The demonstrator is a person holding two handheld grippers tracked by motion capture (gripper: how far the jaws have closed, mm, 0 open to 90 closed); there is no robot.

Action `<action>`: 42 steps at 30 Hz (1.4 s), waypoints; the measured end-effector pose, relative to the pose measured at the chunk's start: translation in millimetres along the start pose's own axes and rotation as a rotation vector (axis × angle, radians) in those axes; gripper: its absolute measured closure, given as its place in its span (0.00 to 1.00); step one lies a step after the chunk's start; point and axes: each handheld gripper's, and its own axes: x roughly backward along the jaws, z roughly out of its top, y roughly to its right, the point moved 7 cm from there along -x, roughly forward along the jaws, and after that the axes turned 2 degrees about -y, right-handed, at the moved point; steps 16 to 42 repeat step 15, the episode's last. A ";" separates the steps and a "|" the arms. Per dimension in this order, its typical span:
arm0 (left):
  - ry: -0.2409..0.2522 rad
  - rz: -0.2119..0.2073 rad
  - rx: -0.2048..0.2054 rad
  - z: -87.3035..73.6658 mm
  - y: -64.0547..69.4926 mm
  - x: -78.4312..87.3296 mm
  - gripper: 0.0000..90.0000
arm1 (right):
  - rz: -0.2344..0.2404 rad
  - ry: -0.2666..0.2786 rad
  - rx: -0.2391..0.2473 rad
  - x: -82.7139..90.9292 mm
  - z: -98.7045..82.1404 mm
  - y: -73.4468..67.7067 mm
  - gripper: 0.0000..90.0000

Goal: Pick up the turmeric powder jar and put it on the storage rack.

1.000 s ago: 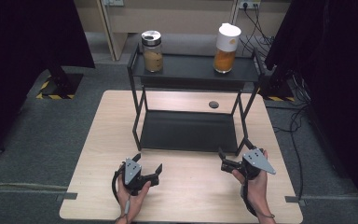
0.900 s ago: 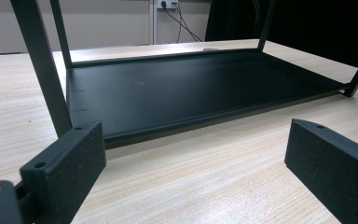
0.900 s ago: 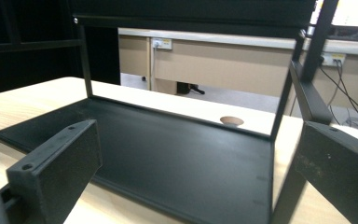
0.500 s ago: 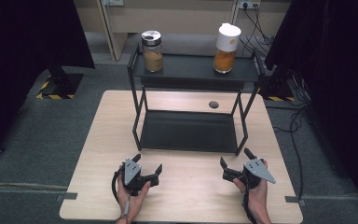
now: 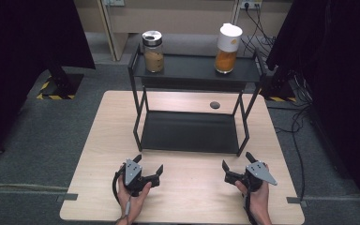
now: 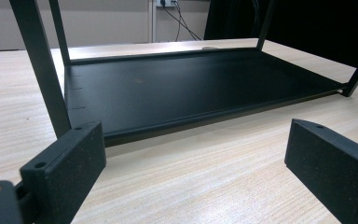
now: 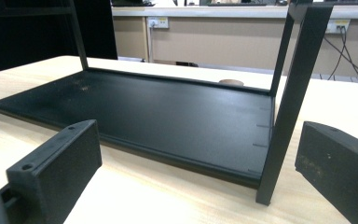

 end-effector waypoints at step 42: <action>-0.001 -0.004 0.003 0.1 -0.5 -0.2 0.05 | -0.001 -0.014 -0.015 -2.4 -4.7 1.8 0.00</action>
